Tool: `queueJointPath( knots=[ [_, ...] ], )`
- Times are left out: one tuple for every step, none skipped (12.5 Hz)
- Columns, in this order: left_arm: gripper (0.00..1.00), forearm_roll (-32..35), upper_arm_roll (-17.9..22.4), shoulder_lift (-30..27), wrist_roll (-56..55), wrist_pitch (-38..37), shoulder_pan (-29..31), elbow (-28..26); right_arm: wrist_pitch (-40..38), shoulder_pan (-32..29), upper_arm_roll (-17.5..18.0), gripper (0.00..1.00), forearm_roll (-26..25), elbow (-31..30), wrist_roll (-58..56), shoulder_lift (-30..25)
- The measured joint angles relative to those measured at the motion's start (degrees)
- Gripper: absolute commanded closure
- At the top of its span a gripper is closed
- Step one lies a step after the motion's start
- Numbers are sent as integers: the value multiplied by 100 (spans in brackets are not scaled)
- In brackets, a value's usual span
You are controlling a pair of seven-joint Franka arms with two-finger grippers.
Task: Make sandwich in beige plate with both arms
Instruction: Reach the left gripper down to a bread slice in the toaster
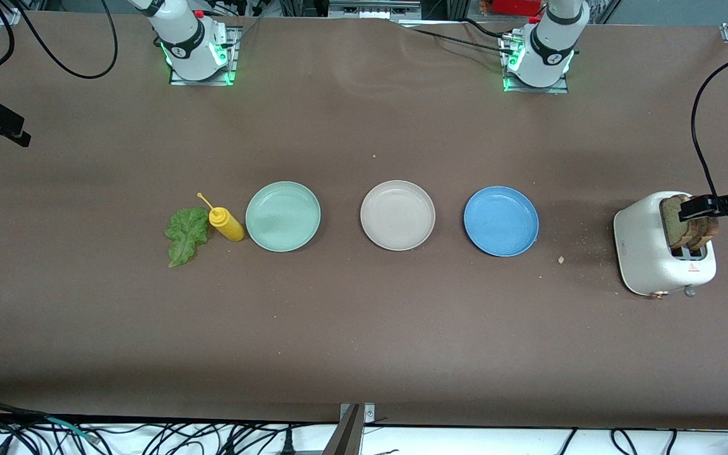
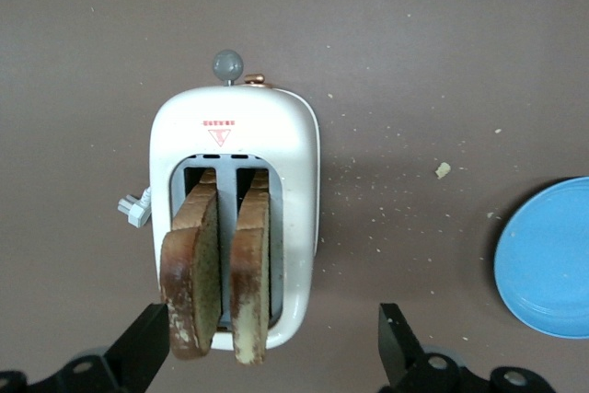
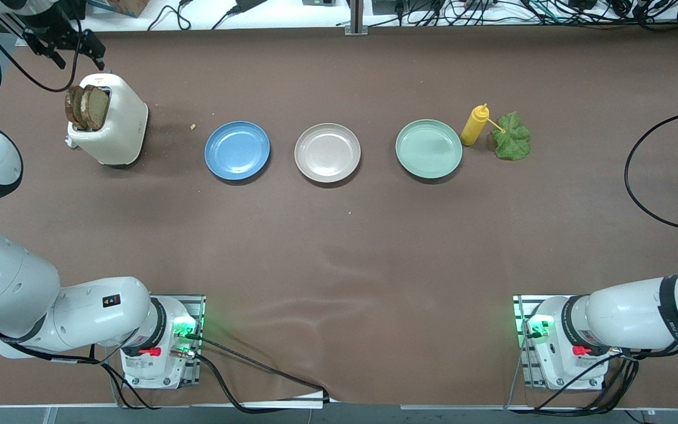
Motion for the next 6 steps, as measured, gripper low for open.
queueJointPath(
  knots=[
    [0,0,-4,-14,16,95,26,-136,-1,0,0,0,0,0,0,0],
    [0,0,-15,-40,17,167,27,-267,-1,0,0,0,0,0,0,0],
    [0,0,-32,-77,17,292,26,-395,-1,0,0,0,0,0,0,0],
    [0,0,-40,-127,17,458,26,-535,-2,0,0,0,0,0,0,0],
    [0,0,-40,-178,17,613,32,-670,-2,0,0,0,0,0,0,0],
    [0,0,-39,-233,17,762,43,-809,-2,0,0,0,0,0,0,0]
  ],
)
